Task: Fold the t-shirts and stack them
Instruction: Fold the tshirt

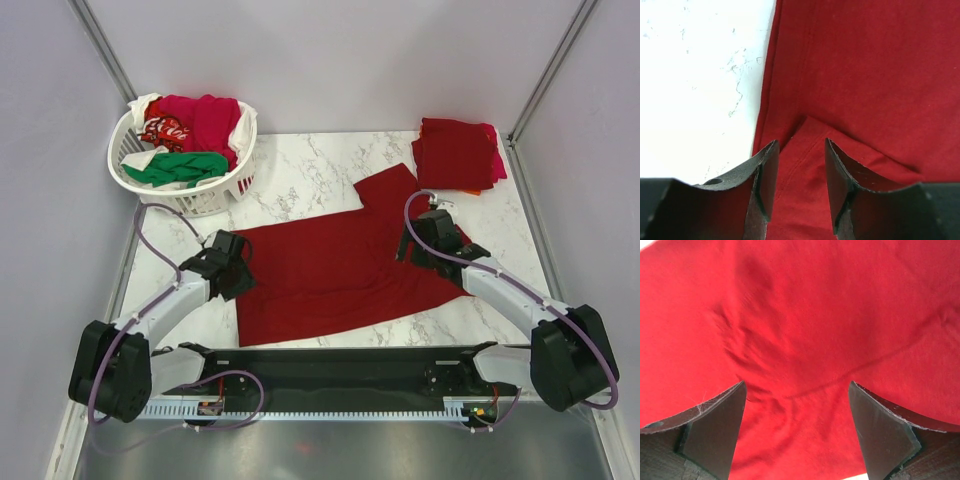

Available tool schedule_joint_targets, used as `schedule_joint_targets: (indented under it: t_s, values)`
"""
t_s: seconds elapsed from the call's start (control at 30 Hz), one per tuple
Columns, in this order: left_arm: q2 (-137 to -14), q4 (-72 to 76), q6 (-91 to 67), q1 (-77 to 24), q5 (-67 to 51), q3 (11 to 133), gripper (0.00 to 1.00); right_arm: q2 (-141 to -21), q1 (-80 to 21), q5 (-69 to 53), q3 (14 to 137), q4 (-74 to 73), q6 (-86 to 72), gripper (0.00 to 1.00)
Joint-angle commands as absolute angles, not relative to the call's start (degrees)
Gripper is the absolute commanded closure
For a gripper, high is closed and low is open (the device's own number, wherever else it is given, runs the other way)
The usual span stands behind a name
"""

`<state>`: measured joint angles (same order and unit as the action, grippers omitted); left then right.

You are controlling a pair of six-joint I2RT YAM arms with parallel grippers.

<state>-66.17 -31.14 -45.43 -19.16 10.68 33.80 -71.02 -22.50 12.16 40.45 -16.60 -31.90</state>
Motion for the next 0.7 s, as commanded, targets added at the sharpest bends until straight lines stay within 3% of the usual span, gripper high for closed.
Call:
schedule_joint_targets:
  t_s: [0.0,0.43,0.53,0.57,0.63,0.67]
  values:
    - [-67.1,-29.8,-43.2,-19.7,13.5,35.6,0.52,-69.8,-22.8,11.4,39.3,-16.3,-32.2,0.10]
    - [-71.4,-27.1,-43.5,-21.2,13.6,35.3,0.57,-69.8,-22.8,11.4,37.4,-15.5,-30.9,0.10]
    - [-72.1,-26.2,-43.4,-21.4,13.6,35.4,0.64,-69.9,-22.7,11.9,35.8,-14.9,-31.1,0.10]
    - [-72.2,-26.1,-43.4,-21.4,13.6,35.3,0.72,-70.0,-22.7,12.2,35.2,-14.4,-31.3,0.10]
    - [-72.3,-25.8,-43.4,-21.6,13.6,35.3,0.79,-70.7,-22.6,12.7,33.8,-14.2,-31.6,0.10]
    - [-72.4,-25.9,-43.4,-21.6,13.6,35.3,0.89,-71.1,-22.4,12.7,33.3,-13.6,-31.6,0.10]
